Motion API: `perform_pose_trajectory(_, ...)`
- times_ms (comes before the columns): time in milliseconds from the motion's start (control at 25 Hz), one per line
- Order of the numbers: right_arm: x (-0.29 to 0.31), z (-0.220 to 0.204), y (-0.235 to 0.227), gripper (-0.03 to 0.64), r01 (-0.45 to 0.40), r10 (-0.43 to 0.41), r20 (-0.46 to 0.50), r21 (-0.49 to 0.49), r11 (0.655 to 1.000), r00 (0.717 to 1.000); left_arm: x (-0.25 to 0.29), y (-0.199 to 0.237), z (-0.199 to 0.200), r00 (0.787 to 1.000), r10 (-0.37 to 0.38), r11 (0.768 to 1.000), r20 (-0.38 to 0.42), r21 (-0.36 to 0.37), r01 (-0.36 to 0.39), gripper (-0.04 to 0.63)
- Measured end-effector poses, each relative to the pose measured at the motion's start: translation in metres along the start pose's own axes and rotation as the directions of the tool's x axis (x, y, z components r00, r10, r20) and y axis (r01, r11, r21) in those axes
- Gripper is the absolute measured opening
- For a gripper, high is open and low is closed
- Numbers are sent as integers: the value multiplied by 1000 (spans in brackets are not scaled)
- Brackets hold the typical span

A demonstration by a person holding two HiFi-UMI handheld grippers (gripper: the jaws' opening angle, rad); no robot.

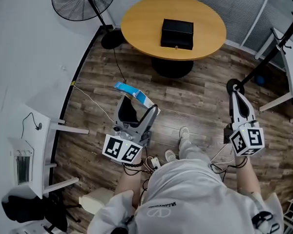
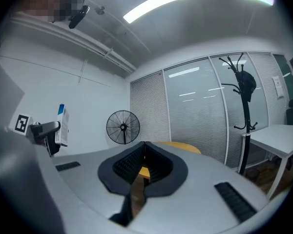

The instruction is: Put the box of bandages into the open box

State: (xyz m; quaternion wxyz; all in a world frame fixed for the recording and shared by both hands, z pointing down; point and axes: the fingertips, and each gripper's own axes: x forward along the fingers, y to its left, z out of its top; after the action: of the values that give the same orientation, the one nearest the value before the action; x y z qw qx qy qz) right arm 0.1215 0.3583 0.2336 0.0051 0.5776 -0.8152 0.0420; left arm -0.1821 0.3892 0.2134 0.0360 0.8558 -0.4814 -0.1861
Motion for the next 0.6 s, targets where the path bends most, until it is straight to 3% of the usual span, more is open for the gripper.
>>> perform_pose_trajectory(240,29,-7,-15,18,5,-4,-4,29,1000,1000,28,11,-12,1000,-3,1000,-30,15,3,430)
perform_pose_trajectory(600,98,-11,-72,18,9,-8,-18,60,998,1000,114,31,-39,998,-2,1000,-62,23,4,430)
